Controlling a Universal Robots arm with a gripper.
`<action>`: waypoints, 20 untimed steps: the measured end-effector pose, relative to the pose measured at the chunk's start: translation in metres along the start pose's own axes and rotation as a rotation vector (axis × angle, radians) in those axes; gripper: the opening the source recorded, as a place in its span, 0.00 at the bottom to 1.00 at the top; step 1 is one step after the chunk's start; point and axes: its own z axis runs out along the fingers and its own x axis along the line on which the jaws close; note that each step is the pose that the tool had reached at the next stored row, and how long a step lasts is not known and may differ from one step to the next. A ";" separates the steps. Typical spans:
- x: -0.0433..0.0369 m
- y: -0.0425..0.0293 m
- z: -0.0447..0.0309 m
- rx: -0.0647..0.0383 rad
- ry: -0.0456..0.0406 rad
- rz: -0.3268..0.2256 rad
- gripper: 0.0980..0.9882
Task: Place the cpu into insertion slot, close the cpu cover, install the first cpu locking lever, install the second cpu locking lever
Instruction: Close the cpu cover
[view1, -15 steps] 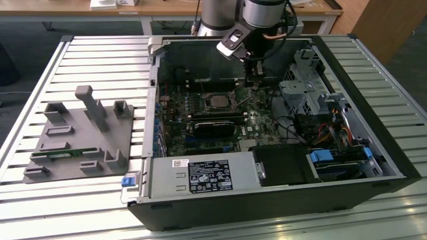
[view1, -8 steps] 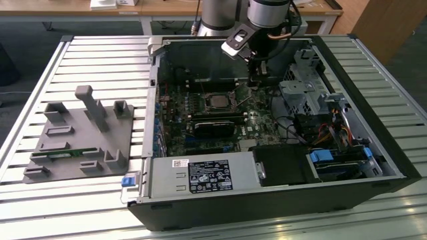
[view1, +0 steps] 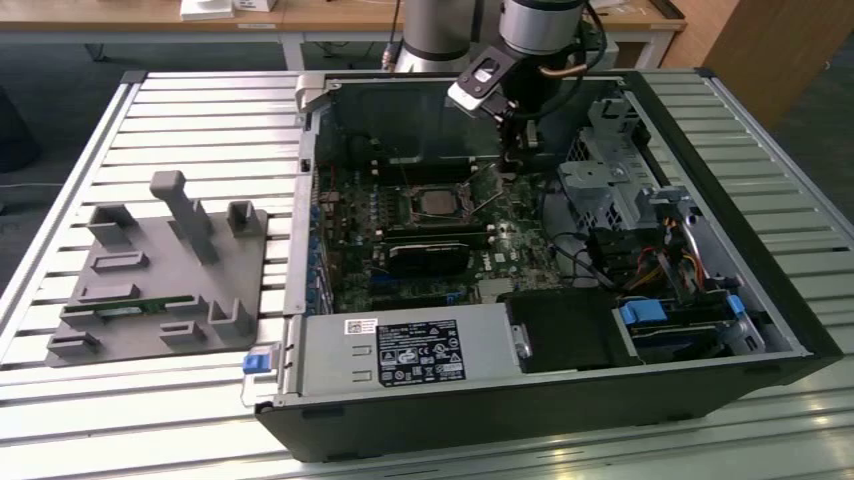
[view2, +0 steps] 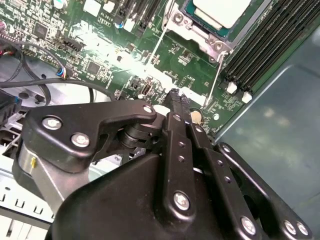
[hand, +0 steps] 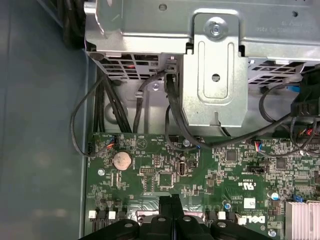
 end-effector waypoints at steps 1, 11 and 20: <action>0.0005 0.0008 0.0002 0.000 -0.0003 0.000 0.03; 0.0023 0.0103 0.0032 0.000 -0.0004 0.000 0.03; 0.0025 0.0127 0.0143 0.001 -0.0003 0.000 0.03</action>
